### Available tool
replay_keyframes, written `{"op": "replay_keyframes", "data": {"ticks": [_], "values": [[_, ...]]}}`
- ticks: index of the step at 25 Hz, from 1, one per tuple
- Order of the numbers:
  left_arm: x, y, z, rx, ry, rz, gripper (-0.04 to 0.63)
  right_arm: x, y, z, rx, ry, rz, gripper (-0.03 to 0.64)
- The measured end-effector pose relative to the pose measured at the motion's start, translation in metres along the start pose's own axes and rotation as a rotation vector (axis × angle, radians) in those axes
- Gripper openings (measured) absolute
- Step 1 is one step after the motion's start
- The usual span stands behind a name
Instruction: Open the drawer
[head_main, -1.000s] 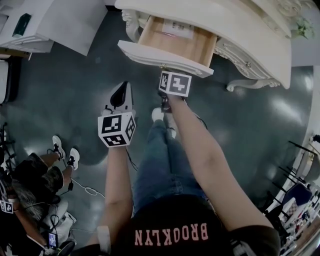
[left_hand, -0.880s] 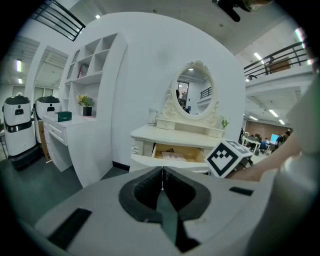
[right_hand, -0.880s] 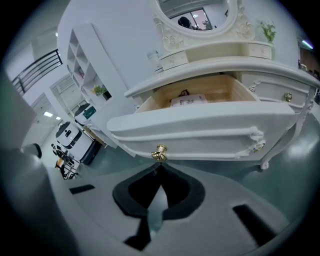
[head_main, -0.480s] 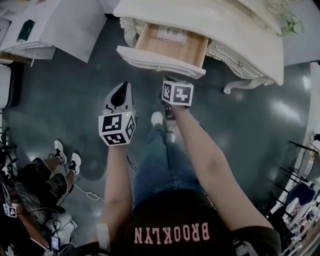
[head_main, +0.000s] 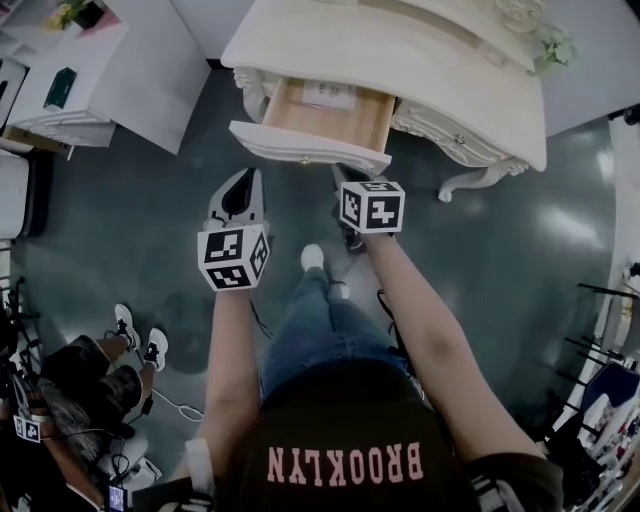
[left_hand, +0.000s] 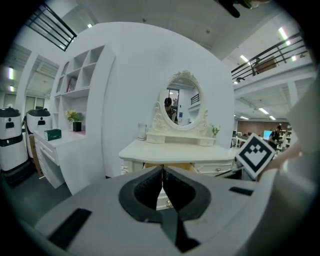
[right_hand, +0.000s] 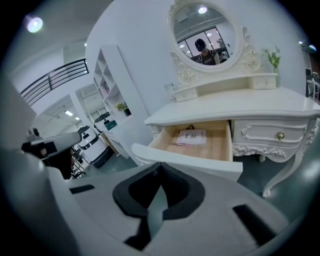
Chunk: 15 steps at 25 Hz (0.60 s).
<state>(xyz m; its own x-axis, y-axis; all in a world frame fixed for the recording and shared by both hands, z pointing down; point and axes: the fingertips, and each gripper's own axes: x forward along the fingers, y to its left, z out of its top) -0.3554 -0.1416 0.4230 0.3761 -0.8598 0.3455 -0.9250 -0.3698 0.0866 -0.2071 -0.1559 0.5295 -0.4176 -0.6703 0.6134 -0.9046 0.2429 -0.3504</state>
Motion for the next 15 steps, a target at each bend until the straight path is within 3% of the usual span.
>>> {"op": "replay_keyframes", "data": {"ticks": [15], "values": [[-0.002,-0.032,0.069,0.048,-0.111,-0.036,0.005,-0.114,0.001,0.088,-0.081,-0.267,0.004,-0.003]]}}
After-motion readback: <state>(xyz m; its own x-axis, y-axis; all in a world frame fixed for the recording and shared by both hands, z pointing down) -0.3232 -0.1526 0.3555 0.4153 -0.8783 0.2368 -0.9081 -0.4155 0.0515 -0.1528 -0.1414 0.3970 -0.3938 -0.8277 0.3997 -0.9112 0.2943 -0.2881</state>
